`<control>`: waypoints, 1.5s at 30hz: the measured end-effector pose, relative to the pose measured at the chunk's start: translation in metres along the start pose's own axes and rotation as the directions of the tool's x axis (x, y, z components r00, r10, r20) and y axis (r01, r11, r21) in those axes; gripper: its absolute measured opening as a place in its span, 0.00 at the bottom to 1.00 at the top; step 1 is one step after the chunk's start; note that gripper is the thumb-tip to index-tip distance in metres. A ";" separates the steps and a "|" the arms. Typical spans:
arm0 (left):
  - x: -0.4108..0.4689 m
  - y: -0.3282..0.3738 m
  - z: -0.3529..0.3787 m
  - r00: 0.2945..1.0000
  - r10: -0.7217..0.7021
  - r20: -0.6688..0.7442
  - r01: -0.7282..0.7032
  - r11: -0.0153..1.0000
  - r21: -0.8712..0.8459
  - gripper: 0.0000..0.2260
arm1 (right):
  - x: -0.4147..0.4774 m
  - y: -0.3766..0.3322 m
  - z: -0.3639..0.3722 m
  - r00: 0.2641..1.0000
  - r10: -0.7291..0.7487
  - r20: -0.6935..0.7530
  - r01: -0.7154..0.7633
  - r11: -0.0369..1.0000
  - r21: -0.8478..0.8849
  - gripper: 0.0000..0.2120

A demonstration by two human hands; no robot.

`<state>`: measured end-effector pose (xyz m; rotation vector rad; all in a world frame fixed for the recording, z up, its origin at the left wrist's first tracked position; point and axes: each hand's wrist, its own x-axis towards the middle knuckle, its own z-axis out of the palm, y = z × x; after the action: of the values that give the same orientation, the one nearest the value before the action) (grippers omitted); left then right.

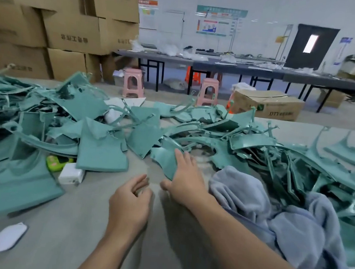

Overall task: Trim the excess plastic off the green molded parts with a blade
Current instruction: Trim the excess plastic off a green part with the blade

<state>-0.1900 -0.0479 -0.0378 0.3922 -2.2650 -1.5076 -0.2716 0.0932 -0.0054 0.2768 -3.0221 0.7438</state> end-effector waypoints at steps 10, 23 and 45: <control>0.004 0.001 0.001 0.999 -0.034 -0.008 0.034 0.999 -0.028 0.15 | -0.013 -0.003 -0.037 0.918 0.045 -0.394 -0.133 0.971 -0.198 0.03; -0.006 0.007 0.001 0.991 0.044 0.126 -0.044 0.999 0.000 0.15 | -0.080 0.021 -0.068 0.723 0.467 -0.509 -0.136 0.818 0.559 0.10; -0.025 0.036 -0.003 0.720 -0.173 0.672 0.594 0.655 -0.467 0.12 | -0.139 0.023 -0.048 0.971 0.161 -0.176 0.081 0.470 0.879 0.13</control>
<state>-0.1672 -0.0262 -0.0071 0.2448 -1.8507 -2.8837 -0.1403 0.1582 0.0189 0.0871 -2.1060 2.1369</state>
